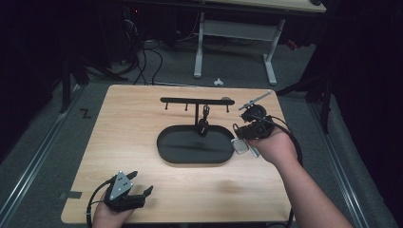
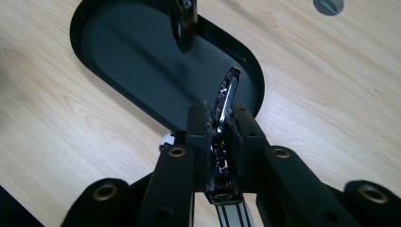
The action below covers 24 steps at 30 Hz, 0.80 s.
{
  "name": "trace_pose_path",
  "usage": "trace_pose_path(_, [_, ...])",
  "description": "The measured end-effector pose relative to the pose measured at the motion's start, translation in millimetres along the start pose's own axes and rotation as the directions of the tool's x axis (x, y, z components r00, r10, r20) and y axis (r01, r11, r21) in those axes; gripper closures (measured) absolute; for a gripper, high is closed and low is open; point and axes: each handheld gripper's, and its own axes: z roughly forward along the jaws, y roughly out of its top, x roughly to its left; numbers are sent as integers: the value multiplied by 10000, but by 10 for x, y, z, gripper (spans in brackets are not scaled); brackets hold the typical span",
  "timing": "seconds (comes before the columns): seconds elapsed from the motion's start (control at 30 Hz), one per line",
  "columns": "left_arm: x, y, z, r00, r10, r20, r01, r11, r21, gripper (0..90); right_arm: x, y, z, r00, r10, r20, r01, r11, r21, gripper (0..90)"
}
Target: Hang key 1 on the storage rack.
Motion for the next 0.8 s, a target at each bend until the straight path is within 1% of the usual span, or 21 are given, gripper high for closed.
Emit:
trace_pose_path(0.13, [-9, 0, 1, 10000, 15, -19, -15, 10000, -21, 224, -5, 53, -2, 10000, -50, -7, 50, 10000, -47, 804])
trace_pose_path(0.17, [-7, 0, -1, 10000, 11, -12, -11, 10000, 8, 224, -5, 98, -8, 10000, -41, 15, 42, 10000, -91, 803])
trace_pose_path(0.4, [5, -2, -1, 10000, -1, -42, 1, 10000, -17, 224, -17, 217, -19, 9999, -80, 112, 82, 9999, -149, 804])
trace_pose_path(0.63, [10, -3, -2, 10000, -27, -59, 26, 10000, -53, 224, -25, 315, -9, 9999, -13, 144, 16, 9997, -227, 804])
trace_pose_path(0.7, [12, -4, -4, 10000, -47, -58, 46, 10000, -59, 224, -34, 363, 16, 9999, -40, 150, 43, 9997, -247, 804])
trace_pose_path(0.8, [13, -4, -7, 10000, -41, -46, 41, 10000, -47, 224, -67, 404, 61, 9998, 64, 169, -60, 9997, -221, 804])
